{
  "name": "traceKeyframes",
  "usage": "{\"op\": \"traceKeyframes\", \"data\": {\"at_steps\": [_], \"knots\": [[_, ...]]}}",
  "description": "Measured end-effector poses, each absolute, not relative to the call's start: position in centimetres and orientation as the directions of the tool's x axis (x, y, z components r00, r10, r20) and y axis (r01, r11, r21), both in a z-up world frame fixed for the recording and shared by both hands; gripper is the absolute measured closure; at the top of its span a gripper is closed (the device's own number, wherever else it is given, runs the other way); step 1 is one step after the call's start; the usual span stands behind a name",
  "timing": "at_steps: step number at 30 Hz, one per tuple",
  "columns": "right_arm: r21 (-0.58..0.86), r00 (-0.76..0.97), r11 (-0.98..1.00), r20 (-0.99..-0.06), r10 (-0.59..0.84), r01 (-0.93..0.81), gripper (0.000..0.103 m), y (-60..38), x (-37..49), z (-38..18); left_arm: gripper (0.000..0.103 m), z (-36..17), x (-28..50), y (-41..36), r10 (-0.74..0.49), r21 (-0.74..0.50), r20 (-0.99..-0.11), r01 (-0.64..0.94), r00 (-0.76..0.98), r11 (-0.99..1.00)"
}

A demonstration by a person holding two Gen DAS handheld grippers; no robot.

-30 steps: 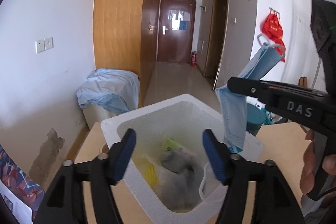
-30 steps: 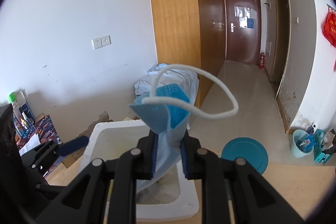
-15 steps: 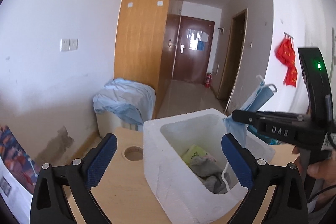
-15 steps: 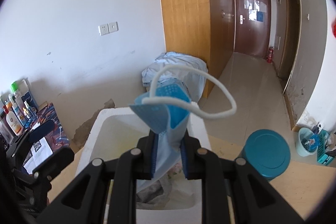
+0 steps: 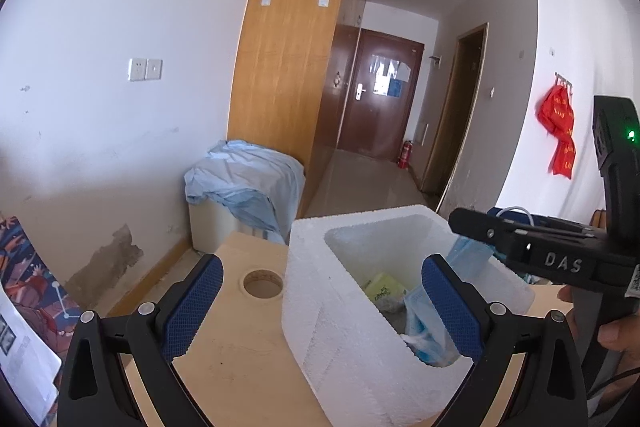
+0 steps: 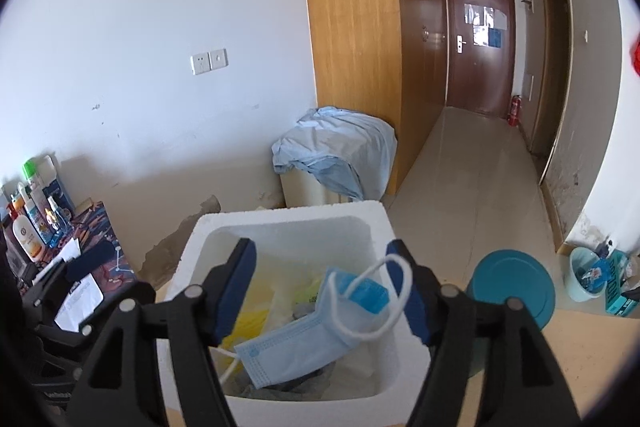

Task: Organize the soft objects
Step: 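Open the right tool to release the blue mask into the foam box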

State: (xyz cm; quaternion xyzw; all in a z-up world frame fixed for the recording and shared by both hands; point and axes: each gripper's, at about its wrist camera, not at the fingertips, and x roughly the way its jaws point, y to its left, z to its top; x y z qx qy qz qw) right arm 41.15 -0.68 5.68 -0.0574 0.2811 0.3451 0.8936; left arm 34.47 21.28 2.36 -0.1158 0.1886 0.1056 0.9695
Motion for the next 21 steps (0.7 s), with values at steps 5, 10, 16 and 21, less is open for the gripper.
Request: {"op": "traceKeyframes", "data": {"at_steps": [5, 10, 16, 21], "knots": [[0.102, 0.604, 0.76, -0.544, 0.583, -0.642, 0.031, -0.7, 41.2, 5.6, 0.003, 2.4, 34.2, 21.0, 0.153, -0.182, -0.383, -0.237, 0.911, 0.954], [0.114, 0.605, 0.76, -0.534, 0.59, -0.64, 0.031, -1.2, 40.2, 5.7, 0.003, 2.7, 33.9, 21.0, 0.125, -0.202, -0.386, -0.216, 0.914, 0.955], [0.105, 0.61, 0.769, -0.546, 0.574, -0.63, 0.031, -2.9, 38.8, 5.8, 0.003, 3.3, 32.6, 19.3, 0.113, -0.172, -0.38, -0.191, 0.918, 0.966], [0.126, 0.623, 0.791, -0.547, 0.56, -0.599, 0.031, -5.2, 37.7, 5.8, 0.003, 3.5, 31.1, 17.7, 0.109, -0.139, -0.388, -0.175, 0.915, 0.975]]}}
